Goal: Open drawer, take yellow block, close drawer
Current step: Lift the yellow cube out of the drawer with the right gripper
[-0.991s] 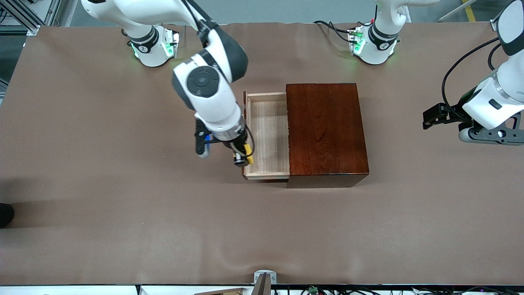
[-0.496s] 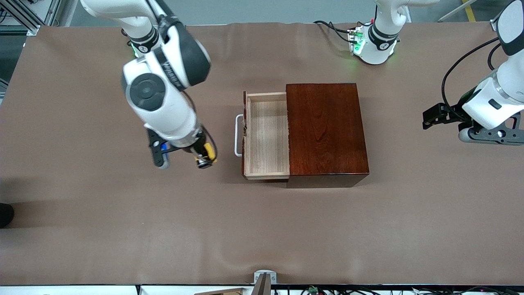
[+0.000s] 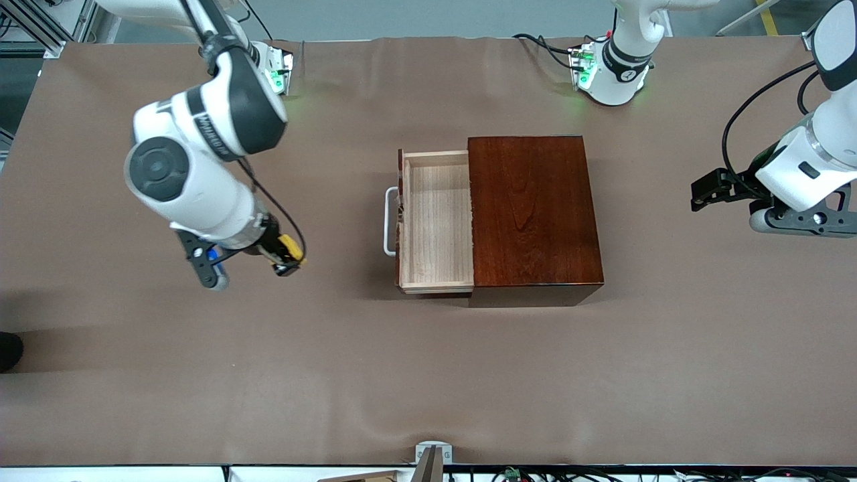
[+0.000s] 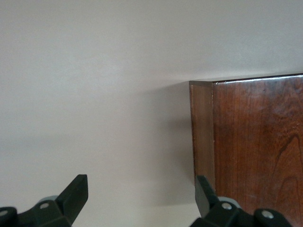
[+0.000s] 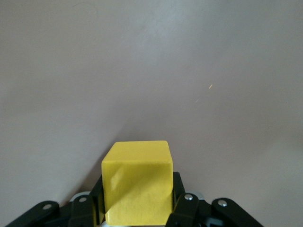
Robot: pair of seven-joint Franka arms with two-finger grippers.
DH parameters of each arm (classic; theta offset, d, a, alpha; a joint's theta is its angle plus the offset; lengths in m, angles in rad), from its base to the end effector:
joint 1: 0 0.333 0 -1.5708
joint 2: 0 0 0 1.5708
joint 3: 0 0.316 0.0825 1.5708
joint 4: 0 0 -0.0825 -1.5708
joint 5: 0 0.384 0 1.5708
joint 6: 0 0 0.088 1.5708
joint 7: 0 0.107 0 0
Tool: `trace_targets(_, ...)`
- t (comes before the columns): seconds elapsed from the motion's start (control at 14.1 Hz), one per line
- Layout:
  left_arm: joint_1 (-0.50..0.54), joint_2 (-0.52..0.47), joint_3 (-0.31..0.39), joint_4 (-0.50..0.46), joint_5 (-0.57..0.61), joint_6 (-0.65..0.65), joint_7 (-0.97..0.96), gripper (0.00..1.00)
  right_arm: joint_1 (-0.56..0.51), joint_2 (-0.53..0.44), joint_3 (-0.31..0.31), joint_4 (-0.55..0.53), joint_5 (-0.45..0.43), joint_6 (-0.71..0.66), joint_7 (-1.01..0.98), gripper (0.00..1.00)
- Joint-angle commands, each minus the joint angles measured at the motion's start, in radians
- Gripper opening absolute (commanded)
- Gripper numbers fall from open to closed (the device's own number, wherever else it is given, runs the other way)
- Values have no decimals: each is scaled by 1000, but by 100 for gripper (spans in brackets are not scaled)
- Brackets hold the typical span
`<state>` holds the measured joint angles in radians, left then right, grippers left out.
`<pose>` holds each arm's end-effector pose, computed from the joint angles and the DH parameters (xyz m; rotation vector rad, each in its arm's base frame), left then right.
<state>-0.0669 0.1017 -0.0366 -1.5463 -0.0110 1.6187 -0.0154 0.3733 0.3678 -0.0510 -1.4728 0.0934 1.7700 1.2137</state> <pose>0.5850 -0.0609 0.5821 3.1253 -0.1365 -0.0470 0.6248 0.2221 0.4629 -2.8151 1.3778 0.1579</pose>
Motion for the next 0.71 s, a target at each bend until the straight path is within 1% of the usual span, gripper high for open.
trace_targets(0.0,-11,-7,9,0,-1,12,5,100,-91,-33,17,-38,-8,-27,-173,0)
trace_targets(0.35,-14,-5,8,23,2,10,20,100,-169,-26,17,-37,-9,-46,-376,0)
trace_targets(0.64,-10,6,9,22,2,9,12,100,-192,-21,16,-37,-21,-44,-589,0)
